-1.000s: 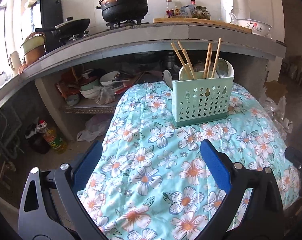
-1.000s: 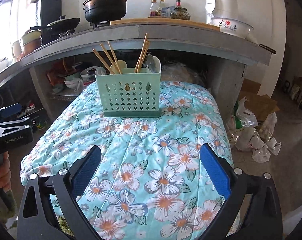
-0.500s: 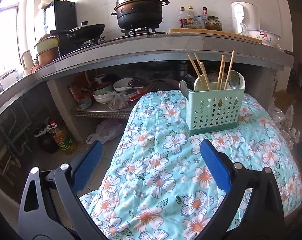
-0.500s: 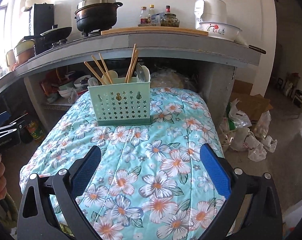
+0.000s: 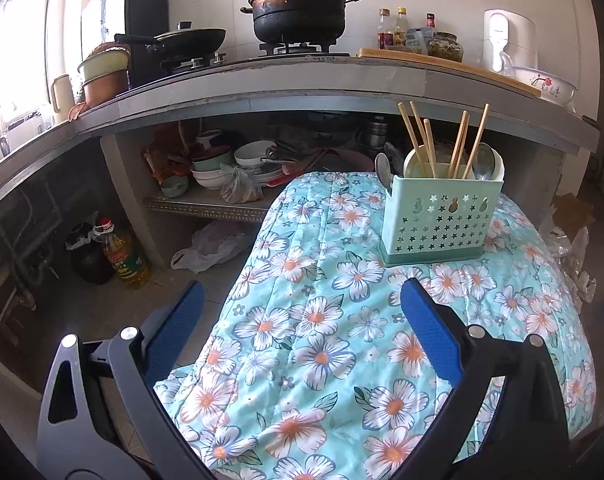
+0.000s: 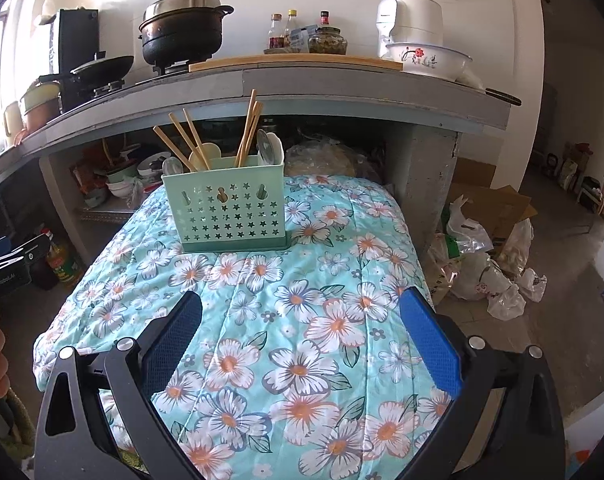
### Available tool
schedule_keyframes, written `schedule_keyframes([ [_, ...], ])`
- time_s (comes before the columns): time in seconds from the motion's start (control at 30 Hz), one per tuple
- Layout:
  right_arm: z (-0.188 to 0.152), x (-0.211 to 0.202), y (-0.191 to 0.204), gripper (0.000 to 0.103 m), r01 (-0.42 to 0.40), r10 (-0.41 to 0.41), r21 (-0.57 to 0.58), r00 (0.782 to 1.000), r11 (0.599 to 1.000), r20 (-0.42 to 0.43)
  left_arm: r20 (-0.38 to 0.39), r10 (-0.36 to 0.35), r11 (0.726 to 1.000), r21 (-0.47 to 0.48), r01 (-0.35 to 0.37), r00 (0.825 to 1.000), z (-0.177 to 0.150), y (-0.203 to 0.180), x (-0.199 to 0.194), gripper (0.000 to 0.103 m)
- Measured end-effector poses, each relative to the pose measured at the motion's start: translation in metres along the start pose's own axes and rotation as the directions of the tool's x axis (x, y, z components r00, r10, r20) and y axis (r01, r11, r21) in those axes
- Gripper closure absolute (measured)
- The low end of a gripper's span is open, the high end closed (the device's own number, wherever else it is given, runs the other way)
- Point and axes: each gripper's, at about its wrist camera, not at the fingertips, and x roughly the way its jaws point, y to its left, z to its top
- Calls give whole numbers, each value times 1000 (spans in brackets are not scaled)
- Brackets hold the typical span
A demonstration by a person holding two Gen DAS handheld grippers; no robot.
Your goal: Organize utensils
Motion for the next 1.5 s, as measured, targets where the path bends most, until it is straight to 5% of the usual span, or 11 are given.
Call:
schedule_keyframes([
  [1.5, 0, 0, 1, 7, -18, 18, 3, 1000, 1000, -3, -62, -32, 1000, -2, 31, 998, 0, -10, 5, 8],
])
